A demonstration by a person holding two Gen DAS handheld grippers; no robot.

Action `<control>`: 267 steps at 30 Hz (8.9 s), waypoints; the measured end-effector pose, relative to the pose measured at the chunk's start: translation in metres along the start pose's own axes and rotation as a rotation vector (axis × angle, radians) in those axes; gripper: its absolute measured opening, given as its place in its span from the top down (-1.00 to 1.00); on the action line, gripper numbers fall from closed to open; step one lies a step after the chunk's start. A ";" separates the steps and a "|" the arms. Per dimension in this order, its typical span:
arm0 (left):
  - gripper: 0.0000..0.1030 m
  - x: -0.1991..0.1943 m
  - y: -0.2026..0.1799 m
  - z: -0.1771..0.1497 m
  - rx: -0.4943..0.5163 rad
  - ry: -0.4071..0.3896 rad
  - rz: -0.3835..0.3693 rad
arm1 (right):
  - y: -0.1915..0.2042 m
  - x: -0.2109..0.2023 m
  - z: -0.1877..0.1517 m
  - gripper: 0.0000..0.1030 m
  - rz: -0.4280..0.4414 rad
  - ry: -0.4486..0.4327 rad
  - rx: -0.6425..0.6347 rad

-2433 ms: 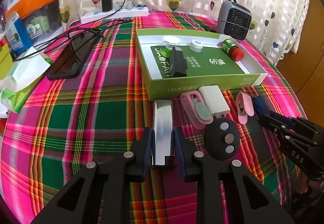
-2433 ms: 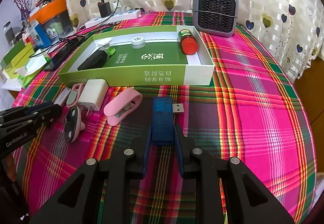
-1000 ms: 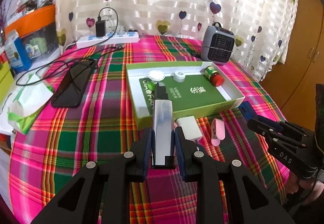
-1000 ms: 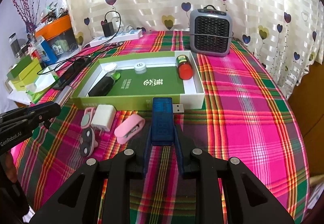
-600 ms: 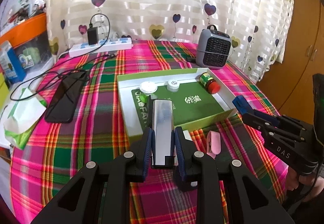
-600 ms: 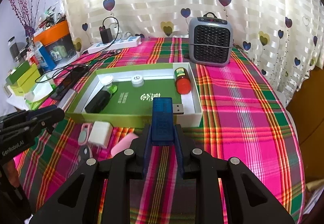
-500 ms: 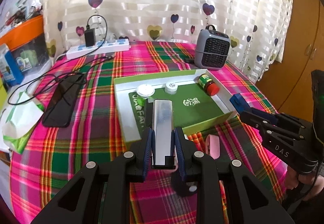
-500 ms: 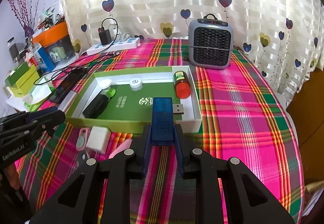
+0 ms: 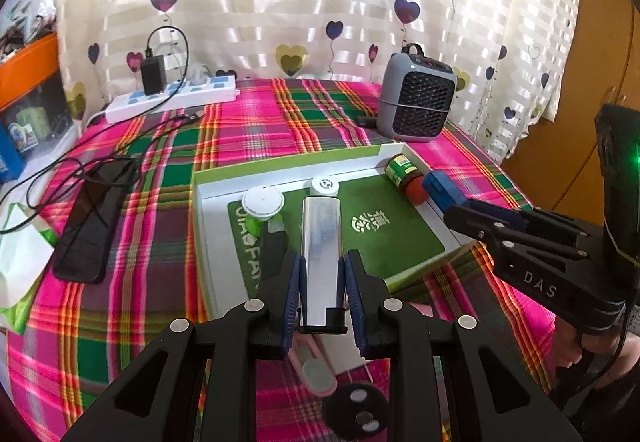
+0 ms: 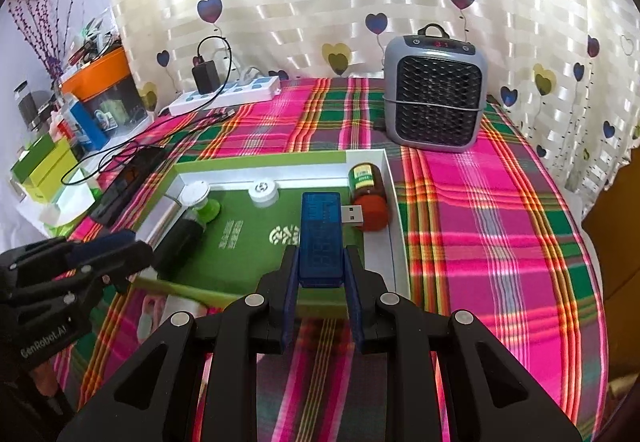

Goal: Organize rigid objects

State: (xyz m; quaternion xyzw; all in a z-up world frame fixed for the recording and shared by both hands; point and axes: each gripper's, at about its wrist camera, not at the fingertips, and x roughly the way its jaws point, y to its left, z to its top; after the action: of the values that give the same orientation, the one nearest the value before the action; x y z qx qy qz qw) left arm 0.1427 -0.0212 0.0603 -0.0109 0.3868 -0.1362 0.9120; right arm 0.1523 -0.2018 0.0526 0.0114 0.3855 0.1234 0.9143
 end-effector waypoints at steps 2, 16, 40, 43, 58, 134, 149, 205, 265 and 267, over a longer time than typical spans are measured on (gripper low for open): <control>0.57 0.005 -0.001 0.003 0.000 0.004 -0.004 | -0.001 0.004 0.005 0.56 0.004 0.004 -0.004; 0.57 0.037 -0.005 0.015 -0.007 0.041 -0.016 | -0.006 0.037 0.025 0.56 0.018 0.046 -0.029; 0.57 0.078 -0.006 0.015 -0.006 0.112 0.000 | -0.002 0.081 0.031 0.56 0.049 0.122 -0.071; 0.57 0.080 -0.005 0.014 -0.009 0.117 0.000 | -0.002 0.084 0.031 0.56 0.048 0.127 -0.072; 0.57 0.085 -0.004 0.013 -0.009 0.133 0.002 | -0.002 0.089 0.030 0.56 0.056 0.140 -0.076; 0.31 -0.008 0.000 -0.021 -0.041 0.046 0.047 | 0.021 0.010 0.000 0.25 0.042 0.028 -0.028; 0.31 -0.031 0.015 -0.044 -0.101 0.032 0.023 | 0.024 -0.007 -0.019 0.25 0.054 0.017 -0.012; 0.17 -0.008 0.001 -0.079 -0.104 0.151 -0.170 | 0.030 -0.005 -0.056 0.03 0.043 0.082 -0.057; 0.40 -0.014 0.022 -0.084 -0.155 0.140 -0.108 | 0.038 0.011 -0.061 0.59 -0.001 0.123 -0.014; 0.40 -0.014 0.022 -0.085 -0.151 0.140 -0.104 | 0.038 0.010 -0.061 0.63 0.001 0.122 -0.011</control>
State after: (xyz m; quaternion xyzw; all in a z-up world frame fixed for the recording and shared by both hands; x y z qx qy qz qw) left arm 0.0786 0.0110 0.0077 -0.0900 0.4575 -0.1544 0.8711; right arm 0.1080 -0.1674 0.0070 -0.0010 0.4399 0.1262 0.8891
